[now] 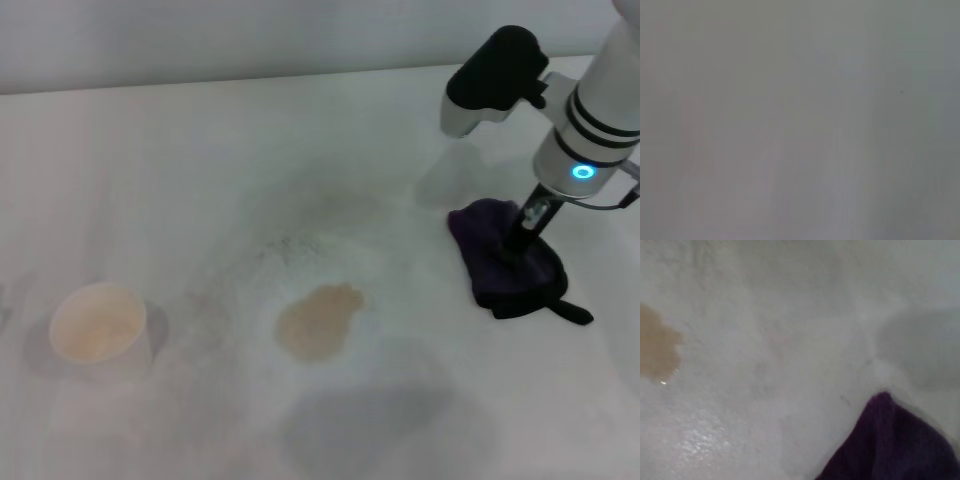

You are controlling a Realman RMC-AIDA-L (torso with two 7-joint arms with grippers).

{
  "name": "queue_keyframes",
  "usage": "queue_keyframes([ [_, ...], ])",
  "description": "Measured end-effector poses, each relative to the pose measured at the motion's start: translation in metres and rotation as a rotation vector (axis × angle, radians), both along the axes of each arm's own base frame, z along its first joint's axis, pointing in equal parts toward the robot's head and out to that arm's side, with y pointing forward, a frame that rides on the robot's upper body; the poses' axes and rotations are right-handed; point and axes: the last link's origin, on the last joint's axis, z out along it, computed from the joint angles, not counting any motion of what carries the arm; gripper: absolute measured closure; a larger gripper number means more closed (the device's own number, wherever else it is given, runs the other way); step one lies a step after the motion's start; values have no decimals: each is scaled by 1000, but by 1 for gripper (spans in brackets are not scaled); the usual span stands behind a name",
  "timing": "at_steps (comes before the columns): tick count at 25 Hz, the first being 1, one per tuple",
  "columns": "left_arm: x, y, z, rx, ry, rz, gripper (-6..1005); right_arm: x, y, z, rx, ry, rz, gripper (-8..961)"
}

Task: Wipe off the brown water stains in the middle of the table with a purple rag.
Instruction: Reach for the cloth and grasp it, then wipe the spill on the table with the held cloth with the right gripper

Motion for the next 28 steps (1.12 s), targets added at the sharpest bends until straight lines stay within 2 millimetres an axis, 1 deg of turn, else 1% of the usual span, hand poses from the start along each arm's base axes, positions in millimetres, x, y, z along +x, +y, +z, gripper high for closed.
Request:
queue_keyframes([
  [2, 0, 1, 1, 2, 0, 0, 108, -5, -1, -2, -10, 5, 15, 851],
  [9, 1, 3, 0, 0, 0, -6, 108, -22, -9, -17, -75, 25, 63, 861],
  [12, 2, 3, 0, -3, 1, -9, 108, -32, -13, -25, -111, 45, 88, 862],
  [21, 3, 3, -3, -15, 1, -12, 108, -69, -32, -61, -260, 37, 186, 863],
  [28, 2, 0, -8, -33, -2, -2, 108, -96, -55, -92, -391, 49, 271, 864],
])
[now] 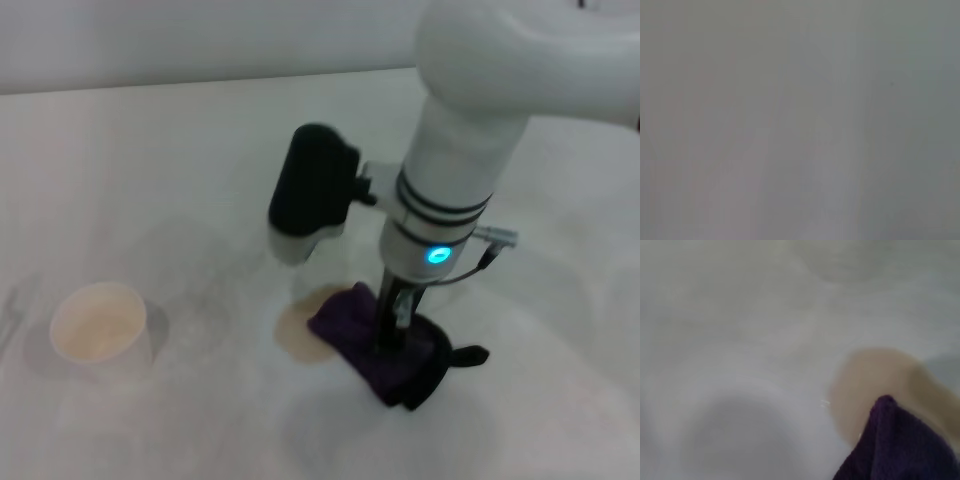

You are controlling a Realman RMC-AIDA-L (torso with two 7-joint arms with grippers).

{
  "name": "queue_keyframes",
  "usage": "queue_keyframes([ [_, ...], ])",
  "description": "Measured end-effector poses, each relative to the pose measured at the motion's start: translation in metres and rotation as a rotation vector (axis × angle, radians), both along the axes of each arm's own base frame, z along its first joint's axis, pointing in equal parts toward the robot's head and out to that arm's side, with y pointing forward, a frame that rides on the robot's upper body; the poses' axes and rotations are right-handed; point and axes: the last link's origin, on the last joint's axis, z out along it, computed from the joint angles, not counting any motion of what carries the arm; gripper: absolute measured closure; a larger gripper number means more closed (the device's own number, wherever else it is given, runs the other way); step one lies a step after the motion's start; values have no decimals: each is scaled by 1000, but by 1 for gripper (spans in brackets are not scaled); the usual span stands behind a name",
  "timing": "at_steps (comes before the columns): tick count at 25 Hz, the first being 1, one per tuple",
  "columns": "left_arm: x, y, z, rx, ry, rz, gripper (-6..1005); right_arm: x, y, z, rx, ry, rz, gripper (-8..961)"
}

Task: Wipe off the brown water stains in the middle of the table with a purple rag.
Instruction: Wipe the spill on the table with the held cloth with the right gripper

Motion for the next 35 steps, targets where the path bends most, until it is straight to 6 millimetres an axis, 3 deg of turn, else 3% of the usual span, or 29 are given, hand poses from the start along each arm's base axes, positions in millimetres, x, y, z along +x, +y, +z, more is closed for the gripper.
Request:
queue_keyframes([
  [8, 1, -3, -6, -26, -5, 0, 108, -18, -33, -20, -128, 21, 82, 865],
  [12, 1, -2, -7, -31, -4, -3, 108, -23, -36, -25, -137, 38, 114, 865],
  [18, 2, -2, -7, -32, -3, -4, 108, -26, -15, -28, -64, 46, 144, 866],
  [24, 4, 0, -9, -45, -2, -17, 107, -16, 8, -26, 14, 23, 126, 866],
  [35, 6, 1, -10, -52, 0, -27, 107, -4, 58, 1, 208, -10, 76, 867],
])
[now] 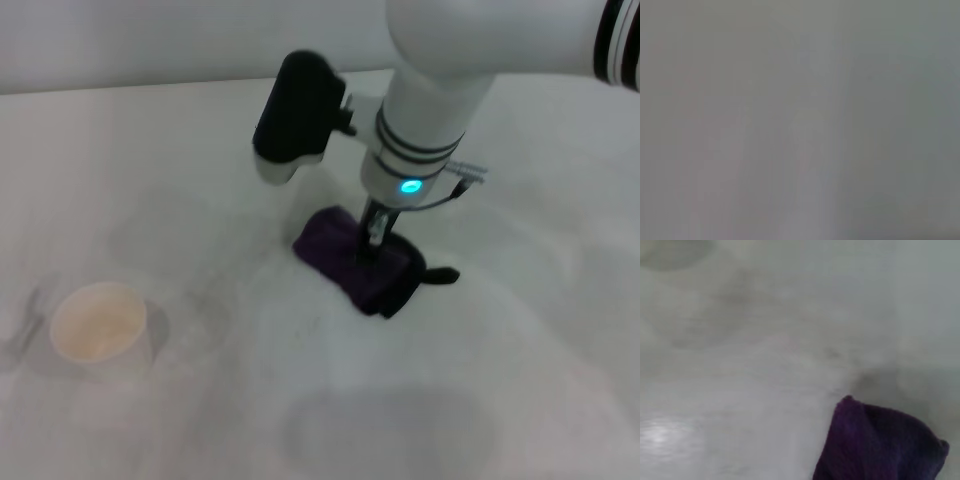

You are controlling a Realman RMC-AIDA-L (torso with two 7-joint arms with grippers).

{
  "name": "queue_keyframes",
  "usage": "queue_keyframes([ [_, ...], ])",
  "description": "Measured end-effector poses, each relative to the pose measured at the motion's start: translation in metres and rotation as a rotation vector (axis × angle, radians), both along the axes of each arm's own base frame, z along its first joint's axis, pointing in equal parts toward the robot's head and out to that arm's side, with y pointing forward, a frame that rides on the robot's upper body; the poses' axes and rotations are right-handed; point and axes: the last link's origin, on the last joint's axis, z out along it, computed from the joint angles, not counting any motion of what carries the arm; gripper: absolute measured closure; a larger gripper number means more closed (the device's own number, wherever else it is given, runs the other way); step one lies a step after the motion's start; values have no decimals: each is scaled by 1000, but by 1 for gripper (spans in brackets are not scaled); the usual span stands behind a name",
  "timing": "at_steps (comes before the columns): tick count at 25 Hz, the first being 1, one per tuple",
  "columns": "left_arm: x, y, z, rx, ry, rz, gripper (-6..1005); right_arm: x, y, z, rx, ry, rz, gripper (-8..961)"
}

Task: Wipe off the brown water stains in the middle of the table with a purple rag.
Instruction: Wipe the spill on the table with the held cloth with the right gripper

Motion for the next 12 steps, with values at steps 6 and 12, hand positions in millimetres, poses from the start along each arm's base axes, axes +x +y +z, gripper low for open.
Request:
queue_keyframes([
  [6, 1, 2, 0, -1, 1, -4, 107, 3, -4, 1, -11, -2, -12, 868],
  [12, 1, 3, 0, -3, 2, -3, 107, -9, -35, -17, -141, 26, 27, 868],
])
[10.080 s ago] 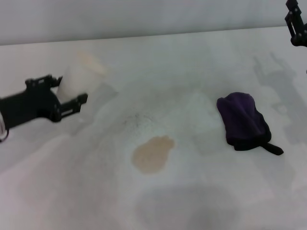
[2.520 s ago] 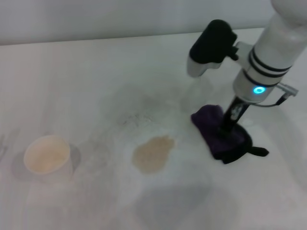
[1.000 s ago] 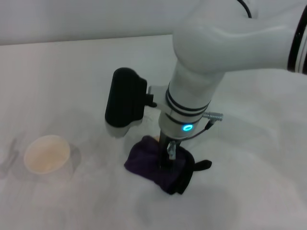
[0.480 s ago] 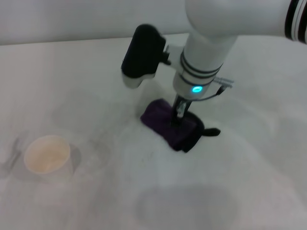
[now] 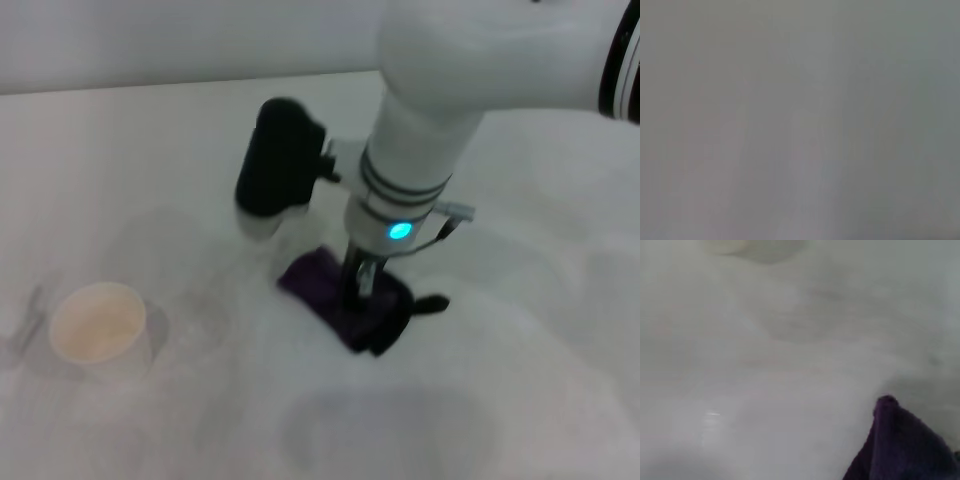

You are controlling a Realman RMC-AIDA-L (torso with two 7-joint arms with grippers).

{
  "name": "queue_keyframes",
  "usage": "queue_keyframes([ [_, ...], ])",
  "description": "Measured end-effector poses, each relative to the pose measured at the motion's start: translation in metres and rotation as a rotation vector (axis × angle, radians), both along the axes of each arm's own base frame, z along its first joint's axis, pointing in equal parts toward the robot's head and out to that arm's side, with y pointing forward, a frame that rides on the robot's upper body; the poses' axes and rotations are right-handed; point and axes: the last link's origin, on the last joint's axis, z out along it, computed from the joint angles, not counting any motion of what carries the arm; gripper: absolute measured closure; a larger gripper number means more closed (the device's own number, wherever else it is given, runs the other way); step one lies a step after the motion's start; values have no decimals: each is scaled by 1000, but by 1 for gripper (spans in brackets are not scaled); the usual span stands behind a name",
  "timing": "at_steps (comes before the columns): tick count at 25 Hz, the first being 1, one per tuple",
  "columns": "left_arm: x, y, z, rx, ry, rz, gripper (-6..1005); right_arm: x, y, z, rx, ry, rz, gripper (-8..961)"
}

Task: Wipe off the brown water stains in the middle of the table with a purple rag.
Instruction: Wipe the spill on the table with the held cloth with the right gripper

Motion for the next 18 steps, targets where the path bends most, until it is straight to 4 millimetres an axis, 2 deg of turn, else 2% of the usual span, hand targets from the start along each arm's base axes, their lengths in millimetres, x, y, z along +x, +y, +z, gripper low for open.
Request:
queue_keyframes([
  [6, 0, 0, 0, -2, 1, 3, 107, -17, -36, -18, -151, 28, 52, 867],
  [11, 1, 1, -1, -2, 0, 0, 107, -21, -62, -27, -259, 29, 79, 867],
  [15, -1, -1, -1, -3, -2, 8, 107, -21, -62, -27, -256, 31, 77, 875],
  [18, -2, -2, -2, -7, -5, 16, 107, -16, -44, -20, -188, 25, 61, 873],
])
